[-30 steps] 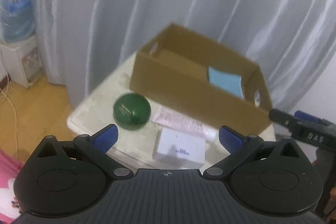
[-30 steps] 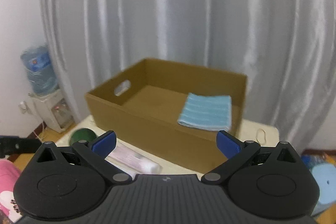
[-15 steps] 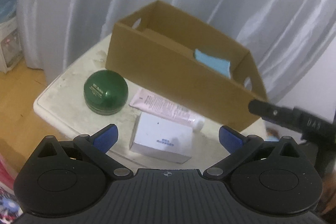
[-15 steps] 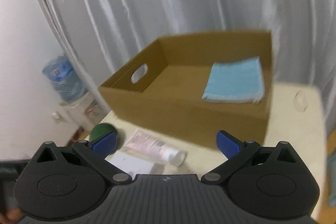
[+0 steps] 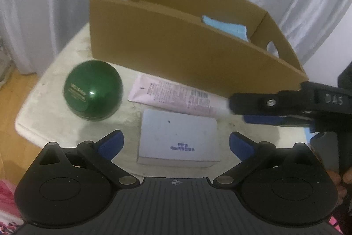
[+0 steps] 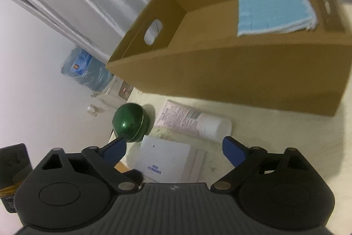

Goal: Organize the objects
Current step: 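Lower the right gripper over the white box and close on its sides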

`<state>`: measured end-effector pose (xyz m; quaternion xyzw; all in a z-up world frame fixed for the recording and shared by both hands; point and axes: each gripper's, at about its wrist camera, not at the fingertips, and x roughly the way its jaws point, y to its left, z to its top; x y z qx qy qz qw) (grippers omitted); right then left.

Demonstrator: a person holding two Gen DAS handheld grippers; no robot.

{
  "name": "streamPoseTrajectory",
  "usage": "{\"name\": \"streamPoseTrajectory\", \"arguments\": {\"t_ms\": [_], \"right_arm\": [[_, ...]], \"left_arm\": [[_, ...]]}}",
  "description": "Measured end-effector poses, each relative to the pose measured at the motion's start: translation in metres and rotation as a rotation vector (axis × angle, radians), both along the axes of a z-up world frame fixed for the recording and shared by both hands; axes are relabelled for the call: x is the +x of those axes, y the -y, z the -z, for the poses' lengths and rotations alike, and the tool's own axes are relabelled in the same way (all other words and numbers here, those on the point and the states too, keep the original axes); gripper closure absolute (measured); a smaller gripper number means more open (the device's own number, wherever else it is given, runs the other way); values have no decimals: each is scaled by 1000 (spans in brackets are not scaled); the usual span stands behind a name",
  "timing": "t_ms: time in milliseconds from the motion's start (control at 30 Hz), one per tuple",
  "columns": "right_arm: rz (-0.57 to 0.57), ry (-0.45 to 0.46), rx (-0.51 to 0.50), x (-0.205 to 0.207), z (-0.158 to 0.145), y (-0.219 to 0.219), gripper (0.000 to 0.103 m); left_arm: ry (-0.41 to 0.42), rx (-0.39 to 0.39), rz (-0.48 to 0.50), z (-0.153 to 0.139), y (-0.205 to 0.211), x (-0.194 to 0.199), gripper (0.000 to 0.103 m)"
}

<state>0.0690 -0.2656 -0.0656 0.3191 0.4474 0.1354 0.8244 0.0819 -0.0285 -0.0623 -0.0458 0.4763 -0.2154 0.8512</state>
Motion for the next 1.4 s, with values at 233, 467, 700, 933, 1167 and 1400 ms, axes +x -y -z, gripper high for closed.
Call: {"name": "streamPoseTrajectory", "arguments": {"t_ms": [233,467,700,933,1167,1400], "right_arm": [[-38,-79,66,15,20,-9,34],[-47,-105,69,19,25,-12,35],[-56,-105,40,17,22,-7,34],[-58,-110,-23,9,17,3,34],[-34,-117,-84,-9,12,23,34],[0,-137,-104,-17,18,24,34]], "left_arm": [[-59,-13,36,13,12,8,1],[-59,4,24,18,17,7,1],[-77,-29,0,18,23,-2,0],[-96,-55,10,18,44,-15,0],[-110,-96,51,19,67,-24,0],[-105,-100,63,25,71,-17,0]]}}
